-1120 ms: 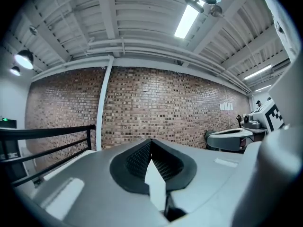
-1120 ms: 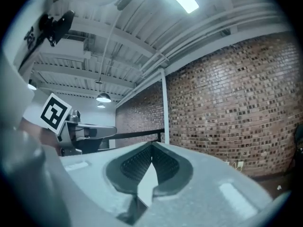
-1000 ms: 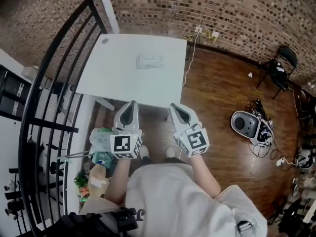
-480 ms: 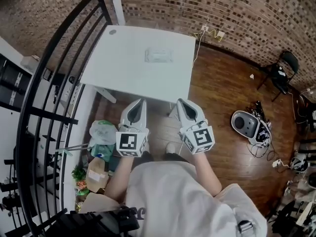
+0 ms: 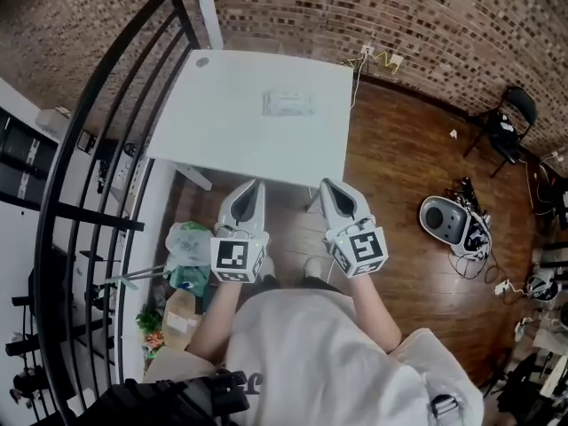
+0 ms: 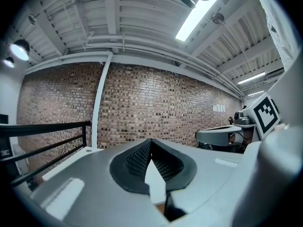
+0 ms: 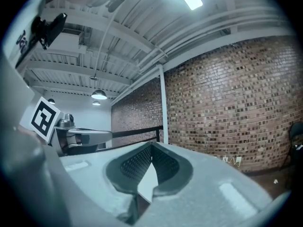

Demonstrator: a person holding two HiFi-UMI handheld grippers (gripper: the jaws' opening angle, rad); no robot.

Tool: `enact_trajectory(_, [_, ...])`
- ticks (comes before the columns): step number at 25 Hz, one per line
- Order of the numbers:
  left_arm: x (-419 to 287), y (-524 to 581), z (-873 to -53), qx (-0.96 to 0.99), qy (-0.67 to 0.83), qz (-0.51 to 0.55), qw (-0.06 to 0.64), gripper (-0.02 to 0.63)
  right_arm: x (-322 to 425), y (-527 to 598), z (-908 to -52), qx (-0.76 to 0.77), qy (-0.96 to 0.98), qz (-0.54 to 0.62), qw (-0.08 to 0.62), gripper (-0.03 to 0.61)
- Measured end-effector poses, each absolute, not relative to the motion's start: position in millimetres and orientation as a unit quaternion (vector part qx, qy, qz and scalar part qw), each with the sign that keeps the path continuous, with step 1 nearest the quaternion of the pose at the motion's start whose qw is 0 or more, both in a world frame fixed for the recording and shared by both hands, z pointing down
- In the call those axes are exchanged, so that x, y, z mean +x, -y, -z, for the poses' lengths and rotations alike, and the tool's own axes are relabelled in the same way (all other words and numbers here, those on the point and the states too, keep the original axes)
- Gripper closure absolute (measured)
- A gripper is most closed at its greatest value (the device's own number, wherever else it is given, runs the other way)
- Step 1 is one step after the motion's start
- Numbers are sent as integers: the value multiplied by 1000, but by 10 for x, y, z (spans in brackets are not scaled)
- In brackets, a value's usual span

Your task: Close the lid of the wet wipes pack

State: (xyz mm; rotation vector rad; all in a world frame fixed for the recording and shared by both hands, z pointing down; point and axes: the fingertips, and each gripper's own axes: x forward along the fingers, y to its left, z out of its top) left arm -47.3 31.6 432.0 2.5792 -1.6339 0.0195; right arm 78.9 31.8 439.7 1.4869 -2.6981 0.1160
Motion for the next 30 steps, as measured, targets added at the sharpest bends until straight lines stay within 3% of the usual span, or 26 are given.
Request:
enact_trajectory(11, [-529, -69, -4765, 839, 534, -44, 96, 597, 688, 86, -4465, 463, 883, -66, 42, 589])
enact_trajectory(19, [-1625, -393, -5029, 759, 638, -46, 122, 597, -435, 337, -4536, 343, 936, -56, 54, 589])
enact_trajectory(24, [-2310, -616, -4834, 706, 701, -12, 99, 597, -1125, 231, -4312, 283, 959, 3, 28, 589])
enact_trajectory(30, [-2451, -424, -4475, 714, 700, 4, 25, 597, -1211, 312, -4316, 303, 953, 9, 6, 589])
